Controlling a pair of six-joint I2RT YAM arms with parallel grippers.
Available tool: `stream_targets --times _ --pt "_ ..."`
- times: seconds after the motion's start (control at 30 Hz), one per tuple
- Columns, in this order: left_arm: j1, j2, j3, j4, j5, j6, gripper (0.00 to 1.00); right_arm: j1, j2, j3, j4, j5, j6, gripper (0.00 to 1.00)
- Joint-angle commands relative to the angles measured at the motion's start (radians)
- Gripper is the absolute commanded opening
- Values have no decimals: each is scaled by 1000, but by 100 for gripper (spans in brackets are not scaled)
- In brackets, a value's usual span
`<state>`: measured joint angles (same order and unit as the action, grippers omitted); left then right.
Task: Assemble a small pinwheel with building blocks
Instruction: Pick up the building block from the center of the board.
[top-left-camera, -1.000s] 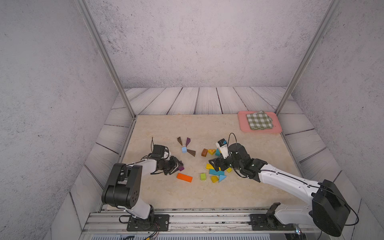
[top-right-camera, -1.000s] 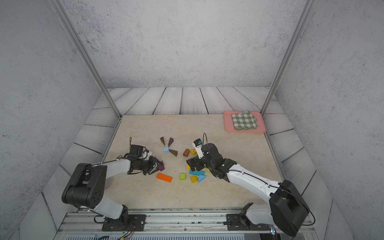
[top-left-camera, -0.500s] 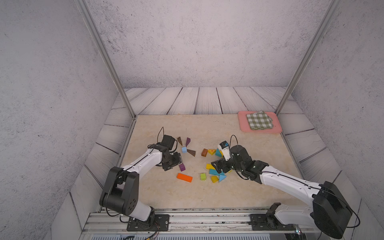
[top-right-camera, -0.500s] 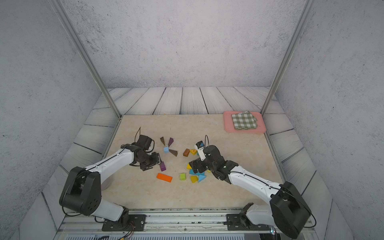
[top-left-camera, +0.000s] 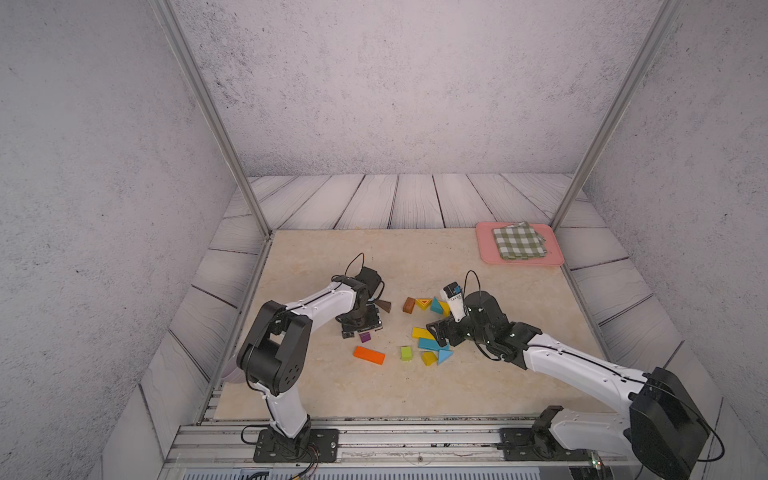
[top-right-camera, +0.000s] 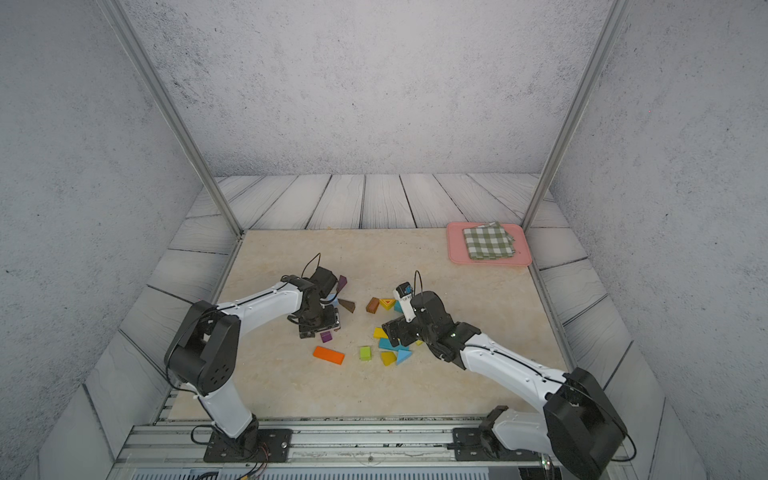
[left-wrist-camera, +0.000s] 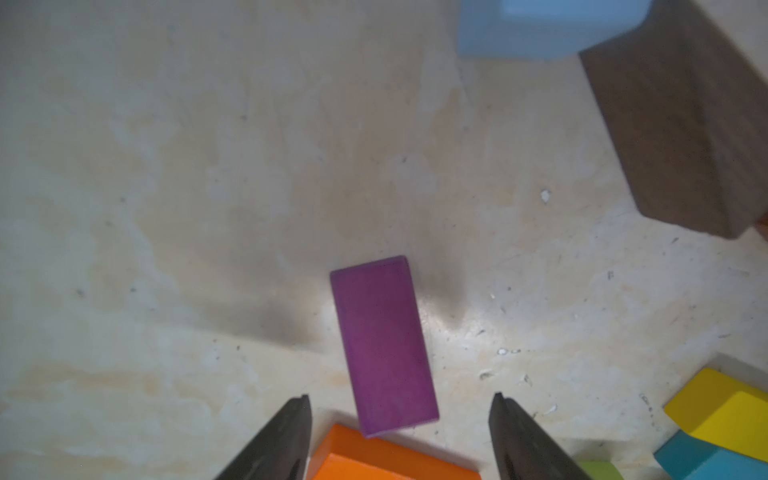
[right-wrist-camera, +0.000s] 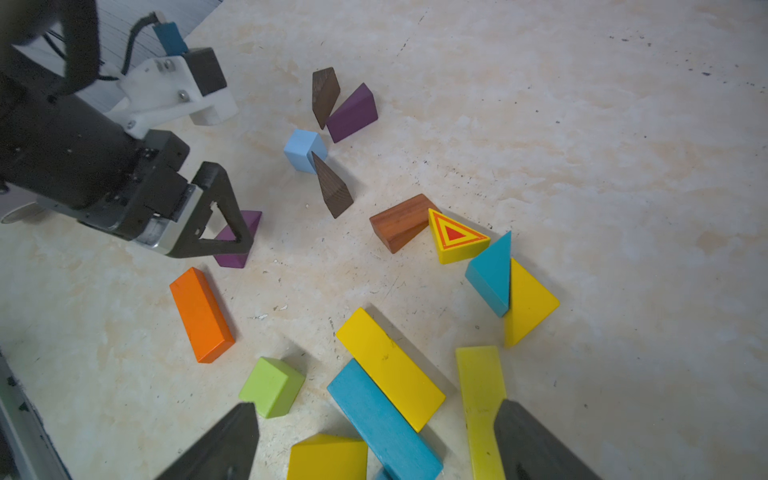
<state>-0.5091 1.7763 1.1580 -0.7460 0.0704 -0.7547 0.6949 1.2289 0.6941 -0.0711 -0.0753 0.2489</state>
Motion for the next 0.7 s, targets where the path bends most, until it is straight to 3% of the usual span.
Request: stream_targets --times 0.0,0.07,0.2,0.27,0.33,0.43,0.5,0.53,0.6,0.67 --pt "-12 37 14 -10 -15 -26 67 -8 -49 -26 -7 11 -16 93" --pt "-16 54 5 -9 -18 -36 58 -12 -53 -27 -14 14 -20 93" --pt "-15 56 -30 16 -18 -44 55 -21 -63 -22 -33 20 -31 94" --pt "-15 67 -19 4 -15 -32 30 -26 -63 -16 -35 16 -28 94" --pt "-14 55 -3 -5 -14 -6 11 -30 -55 0 -46 -10 -25 94" --pt "-10 -36 -2 49 37 93 0 -34 -40 35 -71 -79 -20 93" --pt "8 -125 -39 131 142 167 0 -37 -50 41 -64 -163 -70 93" --pt "28 -185 -82 217 253 214 0 -37 -58 40 -45 -241 -137 95" --pt "78 -284 -162 362 489 257 0 -38 -59 62 -73 -332 -297 99" --pt "117 -348 -249 514 725 265 0 -48 -43 97 -117 -486 -556 99"
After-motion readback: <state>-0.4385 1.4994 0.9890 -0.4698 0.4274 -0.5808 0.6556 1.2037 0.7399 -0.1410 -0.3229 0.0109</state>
